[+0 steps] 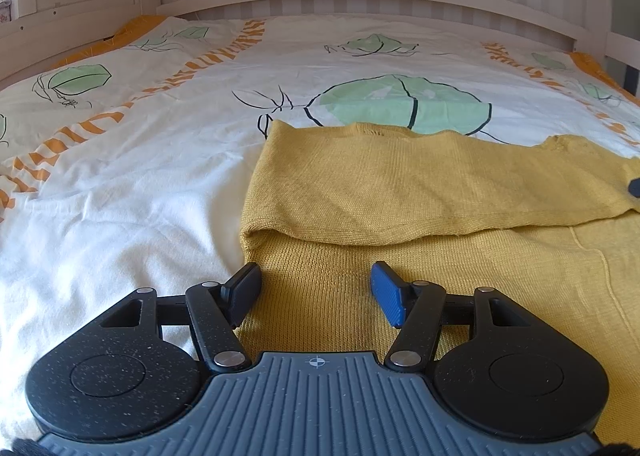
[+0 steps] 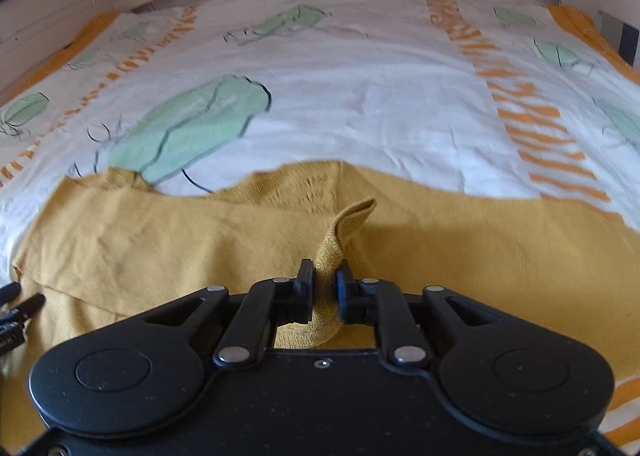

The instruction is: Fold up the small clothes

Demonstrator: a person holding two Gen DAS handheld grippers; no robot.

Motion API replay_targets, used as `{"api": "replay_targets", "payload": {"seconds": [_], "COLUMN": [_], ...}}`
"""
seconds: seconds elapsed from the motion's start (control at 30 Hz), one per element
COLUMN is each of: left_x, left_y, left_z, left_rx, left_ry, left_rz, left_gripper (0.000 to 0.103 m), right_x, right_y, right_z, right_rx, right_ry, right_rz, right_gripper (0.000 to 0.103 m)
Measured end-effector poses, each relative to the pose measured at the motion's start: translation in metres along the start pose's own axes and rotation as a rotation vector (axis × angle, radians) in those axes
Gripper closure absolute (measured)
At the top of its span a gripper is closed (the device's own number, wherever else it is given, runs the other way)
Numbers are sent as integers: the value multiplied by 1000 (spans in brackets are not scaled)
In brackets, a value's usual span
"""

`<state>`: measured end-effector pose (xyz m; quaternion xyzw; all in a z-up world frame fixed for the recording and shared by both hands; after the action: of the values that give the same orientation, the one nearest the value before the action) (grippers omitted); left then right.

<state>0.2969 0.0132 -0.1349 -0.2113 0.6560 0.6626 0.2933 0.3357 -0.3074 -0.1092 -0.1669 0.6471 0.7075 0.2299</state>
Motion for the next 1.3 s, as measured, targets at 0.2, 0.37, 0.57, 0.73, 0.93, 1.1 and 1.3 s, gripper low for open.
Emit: {"api": "replay_targets", "payload": {"seconds": [0.2, 0.37, 0.57, 0.73, 0.93, 1.1, 1.3], "left_x": [1, 0, -1, -1, -1, -1, -1], "left_y": [0, 0, 0, 0, 0, 0, 0], "left_z": [0, 2, -1, -3, -5, -5, -6], "left_rx": [0, 1, -14, -30, -36, -37, -36], "left_ry": [0, -2, -18, -32, -35, -35, -34], "left_rz": [0, 5, 14, 10, 10, 10, 9], "left_gripper": [43, 43, 43, 43, 42, 42, 42], "right_x": [12, 24, 40, 35, 21, 19, 30], "right_y": [10, 33, 56, 52, 27, 37, 61], "right_z": [-10, -34, -82, -65, -26, -4, -11], "right_rx": [-34, 6, 23, -110, -187, -327, -375], "right_ry": [-35, -43, -108, -60, 4, 35, 25], "right_rz": [-47, -100, -109, -140, -122, -124, -150], "right_gripper": [50, 34, 34, 33, 33, 33, 26]}}
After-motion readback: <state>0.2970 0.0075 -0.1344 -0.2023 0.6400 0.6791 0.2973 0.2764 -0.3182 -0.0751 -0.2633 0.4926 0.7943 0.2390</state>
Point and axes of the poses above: each gripper's, at about its wrist camera, not at the fingertips, and y roughly against the way its jaws point, z to its left, x to its underside, the point moved 4 cm from there along -y, roughly the way its jaws point, and after that the axes turned 11 degrees about z, right-handed, at the moved point
